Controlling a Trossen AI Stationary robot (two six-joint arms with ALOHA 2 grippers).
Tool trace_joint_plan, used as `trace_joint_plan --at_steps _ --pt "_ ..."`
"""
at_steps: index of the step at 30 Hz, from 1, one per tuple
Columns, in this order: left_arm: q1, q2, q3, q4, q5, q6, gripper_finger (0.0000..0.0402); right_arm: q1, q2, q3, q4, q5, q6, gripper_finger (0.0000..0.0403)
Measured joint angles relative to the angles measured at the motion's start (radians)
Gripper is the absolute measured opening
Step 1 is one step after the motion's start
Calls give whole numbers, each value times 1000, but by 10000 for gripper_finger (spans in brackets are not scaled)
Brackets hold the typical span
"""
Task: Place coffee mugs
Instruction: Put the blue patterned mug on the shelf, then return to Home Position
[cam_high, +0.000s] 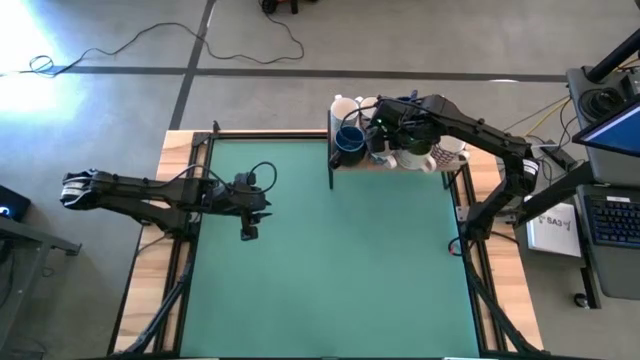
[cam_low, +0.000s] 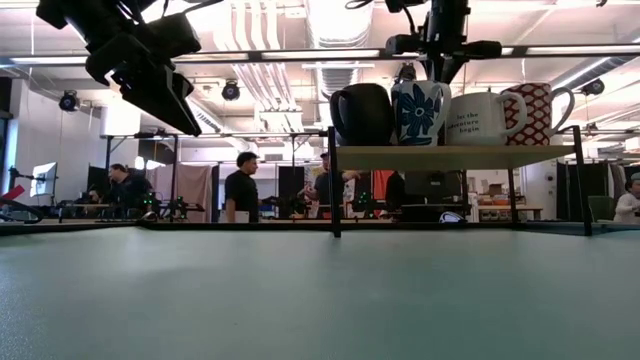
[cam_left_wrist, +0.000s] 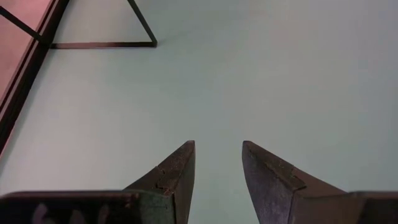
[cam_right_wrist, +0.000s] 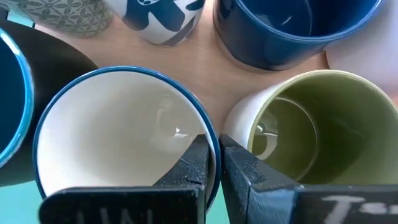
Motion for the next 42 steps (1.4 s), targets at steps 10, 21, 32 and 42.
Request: trace_joint_plan --at_steps 10,21,32,42 --pt "0 0 0 -2 0 -11 116 0 0 0 6 0 -63 18" --pt "0 0 0 -4 0 -31 116 0 -6 -1 6 -2 -113 87" --pt "0 0 -1 5 0 -82 116 5 -22 65 5 6 -233 93" --pt "0 -1 1 73 -1 -107 116 123 -28 168 4 16 -373 77"
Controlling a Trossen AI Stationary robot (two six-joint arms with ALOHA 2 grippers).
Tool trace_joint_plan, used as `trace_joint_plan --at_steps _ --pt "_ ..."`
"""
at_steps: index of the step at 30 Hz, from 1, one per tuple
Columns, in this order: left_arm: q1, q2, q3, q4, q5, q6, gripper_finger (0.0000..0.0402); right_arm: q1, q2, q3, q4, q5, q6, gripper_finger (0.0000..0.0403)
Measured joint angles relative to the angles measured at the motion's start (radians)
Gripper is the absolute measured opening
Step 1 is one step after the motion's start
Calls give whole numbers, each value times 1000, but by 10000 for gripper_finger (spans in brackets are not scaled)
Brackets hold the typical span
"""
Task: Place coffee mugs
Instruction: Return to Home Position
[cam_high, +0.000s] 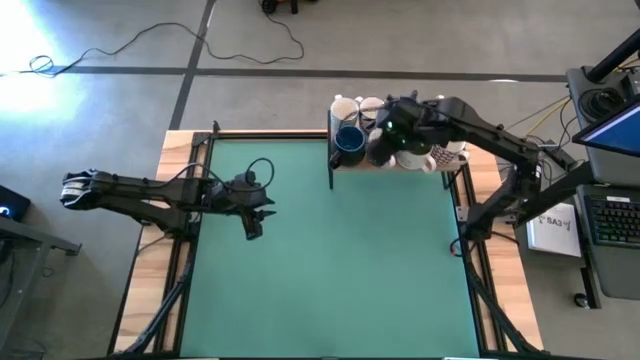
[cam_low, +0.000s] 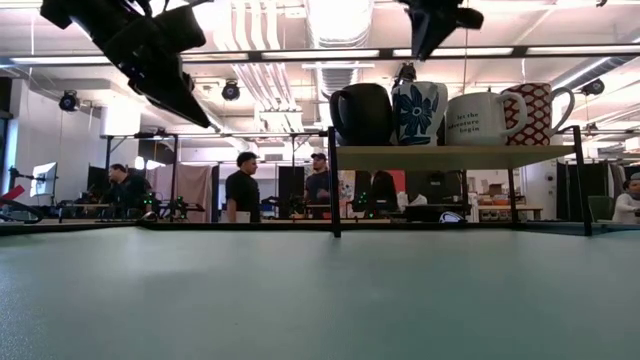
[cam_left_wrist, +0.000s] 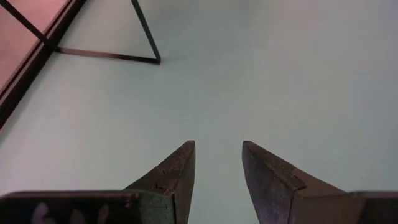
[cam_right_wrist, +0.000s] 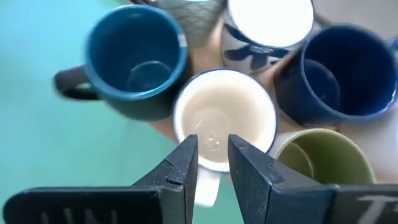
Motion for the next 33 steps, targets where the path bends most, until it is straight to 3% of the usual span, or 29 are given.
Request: trace_joint_plan --at_steps 10,15,21,29,33 --pt "0 -6 0 6 1 -118 116 335 -101 -125 3 284 -4 76" --pt "0 -6 0 7 2 -149 116 472 -196 -311 53 313 53 73" --pt "0 -5 1 19 2 -193 116 546 -353 -607 311 314 25 77" --pt "0 -5 1 34 2 -283 116 551 -593 -1024 750 284 -117 73" --pt "0 -5 1 53 2 -304 116 551 -703 -1201 888 267 -123 77"
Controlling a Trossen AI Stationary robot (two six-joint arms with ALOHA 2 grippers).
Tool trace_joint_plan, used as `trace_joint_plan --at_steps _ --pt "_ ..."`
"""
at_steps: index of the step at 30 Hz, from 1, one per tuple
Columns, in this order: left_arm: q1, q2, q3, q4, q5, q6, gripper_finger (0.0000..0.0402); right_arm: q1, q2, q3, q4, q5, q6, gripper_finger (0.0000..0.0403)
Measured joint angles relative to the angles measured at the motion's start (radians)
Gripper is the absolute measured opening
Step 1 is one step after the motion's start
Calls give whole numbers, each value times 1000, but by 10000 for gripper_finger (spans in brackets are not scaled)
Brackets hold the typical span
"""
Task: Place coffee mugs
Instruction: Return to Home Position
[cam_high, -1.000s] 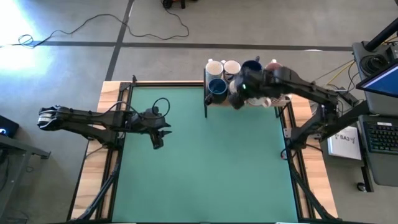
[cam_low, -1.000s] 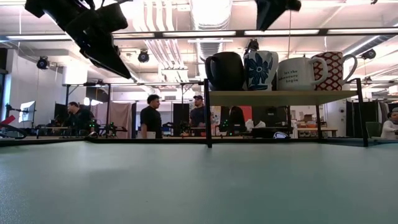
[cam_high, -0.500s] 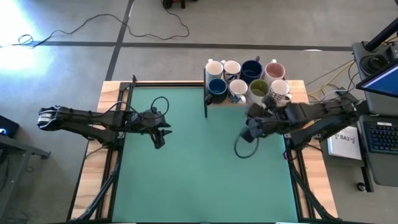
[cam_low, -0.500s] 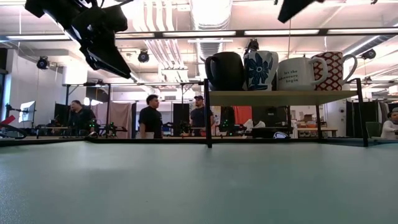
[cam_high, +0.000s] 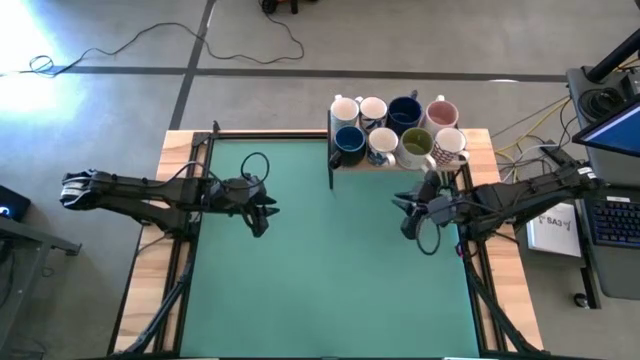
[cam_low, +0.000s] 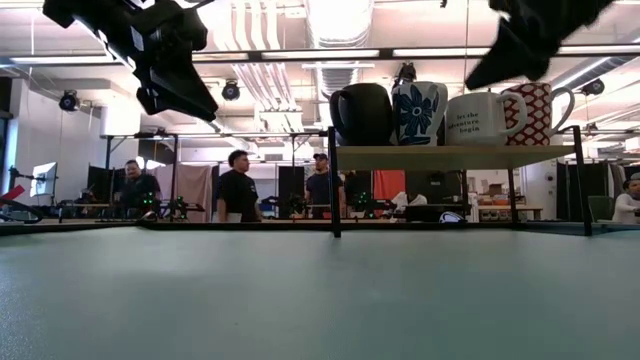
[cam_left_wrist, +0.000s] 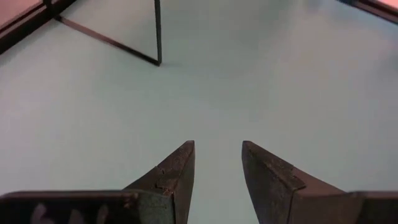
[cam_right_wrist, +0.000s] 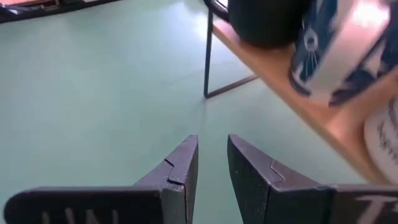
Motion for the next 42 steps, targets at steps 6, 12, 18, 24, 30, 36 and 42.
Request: trace_joint_plan --at_steps 6,12,18,24,30,36,42 --pt "0 0 0 12 -1 0 116 0 -142 -218 168 0 11 69" --pt "0 0 0 13 -7 -8 116 0 -252 -408 344 1 8 65" --pt "0 0 0 15 -30 -15 116 -2 -331 -589 548 12 6 64" --pt "1 1 0 19 -47 -27 116 -2 -357 -716 789 13 -40 64" --pt "2 1 0 21 -96 -19 116 -4 -357 -716 811 41 -139 63" --pt "1 14 0 21 -105 36 116 -4 -356 -716 776 99 -147 63" --pt "1 32 0 21 -105 53 116 -4 -356 -716 778 99 -147 63"
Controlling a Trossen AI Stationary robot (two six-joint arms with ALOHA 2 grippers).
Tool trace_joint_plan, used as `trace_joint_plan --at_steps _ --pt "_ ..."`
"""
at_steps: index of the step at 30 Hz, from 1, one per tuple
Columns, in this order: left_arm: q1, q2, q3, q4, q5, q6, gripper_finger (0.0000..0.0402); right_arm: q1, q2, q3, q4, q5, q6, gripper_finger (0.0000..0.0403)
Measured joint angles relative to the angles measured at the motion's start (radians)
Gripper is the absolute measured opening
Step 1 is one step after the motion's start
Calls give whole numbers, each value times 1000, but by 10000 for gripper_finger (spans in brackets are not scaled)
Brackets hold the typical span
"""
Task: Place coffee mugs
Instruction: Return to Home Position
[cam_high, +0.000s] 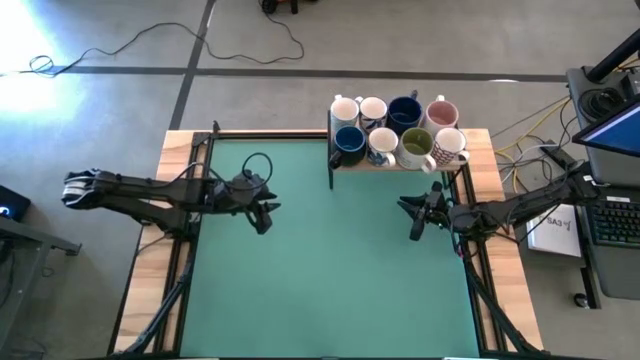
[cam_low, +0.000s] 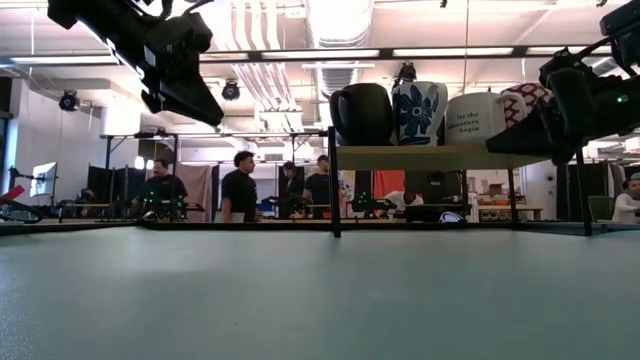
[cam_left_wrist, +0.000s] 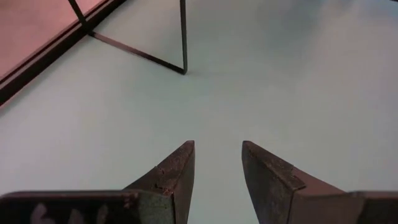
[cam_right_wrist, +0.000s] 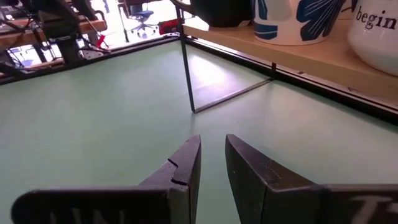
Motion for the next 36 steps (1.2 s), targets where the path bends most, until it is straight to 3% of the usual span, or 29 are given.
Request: trace_joint_plan --at_steps 10,14,23,36 --pt "1 46 -2 2 4 0 116 0 0 0 1 -2 0 63" --pt "11 9 -32 35 -2 0 116 0 0 0 1 -2 0 63" --pt "11 -183 -222 237 0 0 116 0 0 0 2 -2 0 63" --pt "85 -558 -461 252 0 0 116 0 0 0 2 -2 0 63"
